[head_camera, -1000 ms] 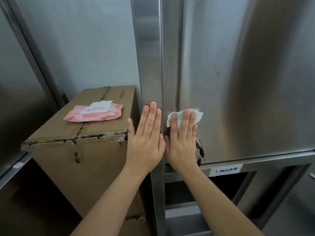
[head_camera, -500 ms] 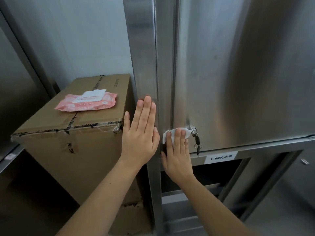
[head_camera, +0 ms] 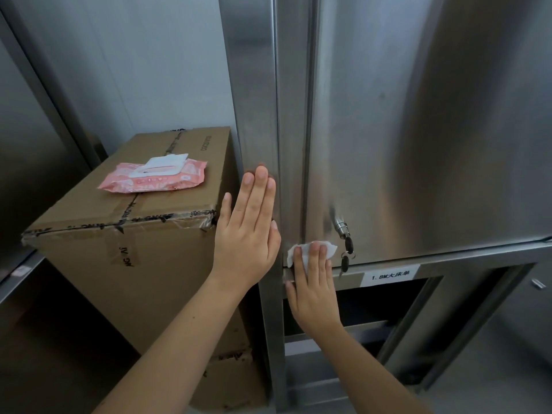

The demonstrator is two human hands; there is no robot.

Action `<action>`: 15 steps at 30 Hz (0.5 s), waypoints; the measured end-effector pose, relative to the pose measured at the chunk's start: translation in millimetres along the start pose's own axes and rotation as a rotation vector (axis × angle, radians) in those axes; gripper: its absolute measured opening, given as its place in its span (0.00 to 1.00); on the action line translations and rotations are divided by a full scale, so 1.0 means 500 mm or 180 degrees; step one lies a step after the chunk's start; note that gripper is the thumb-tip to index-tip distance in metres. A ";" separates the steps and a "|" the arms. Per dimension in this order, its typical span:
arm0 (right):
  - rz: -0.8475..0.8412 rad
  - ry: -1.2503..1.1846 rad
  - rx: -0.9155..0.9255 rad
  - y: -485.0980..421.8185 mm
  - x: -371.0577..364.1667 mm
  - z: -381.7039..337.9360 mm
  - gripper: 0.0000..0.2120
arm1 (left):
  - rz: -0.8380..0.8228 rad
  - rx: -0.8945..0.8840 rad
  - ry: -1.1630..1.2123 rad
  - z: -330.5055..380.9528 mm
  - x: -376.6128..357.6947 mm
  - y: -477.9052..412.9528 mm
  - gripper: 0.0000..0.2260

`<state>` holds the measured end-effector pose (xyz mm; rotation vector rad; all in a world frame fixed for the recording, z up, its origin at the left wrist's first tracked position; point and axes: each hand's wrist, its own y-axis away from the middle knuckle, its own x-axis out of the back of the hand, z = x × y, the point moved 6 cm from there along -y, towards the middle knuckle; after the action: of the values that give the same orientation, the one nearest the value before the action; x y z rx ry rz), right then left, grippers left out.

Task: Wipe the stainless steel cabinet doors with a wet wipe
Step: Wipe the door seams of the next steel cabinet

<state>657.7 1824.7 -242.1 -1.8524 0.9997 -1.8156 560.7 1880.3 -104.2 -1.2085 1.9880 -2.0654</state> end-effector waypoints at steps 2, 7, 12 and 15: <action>-0.0109 0.0015 -0.0070 0.001 -0.002 -0.001 0.29 | -0.0020 0.0003 0.0014 0.000 0.000 -0.002 0.29; 0.0002 -0.0006 -0.0049 -0.047 0.029 -0.008 0.30 | -0.0040 0.0029 0.0086 0.000 0.001 -0.001 0.30; -0.0240 0.0020 0.0007 -0.026 0.018 0.002 0.30 | -0.0060 0.0051 0.0107 0.001 0.003 -0.002 0.29; -0.0516 0.0184 0.0046 0.016 0.000 0.007 0.30 | -0.0081 0.0072 0.0086 0.002 0.006 -0.002 0.28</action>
<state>659.4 1818.4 -247.9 -1.9320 0.8755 -1.9739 559.5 1878.1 -102.0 -1.2150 1.9651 -2.1212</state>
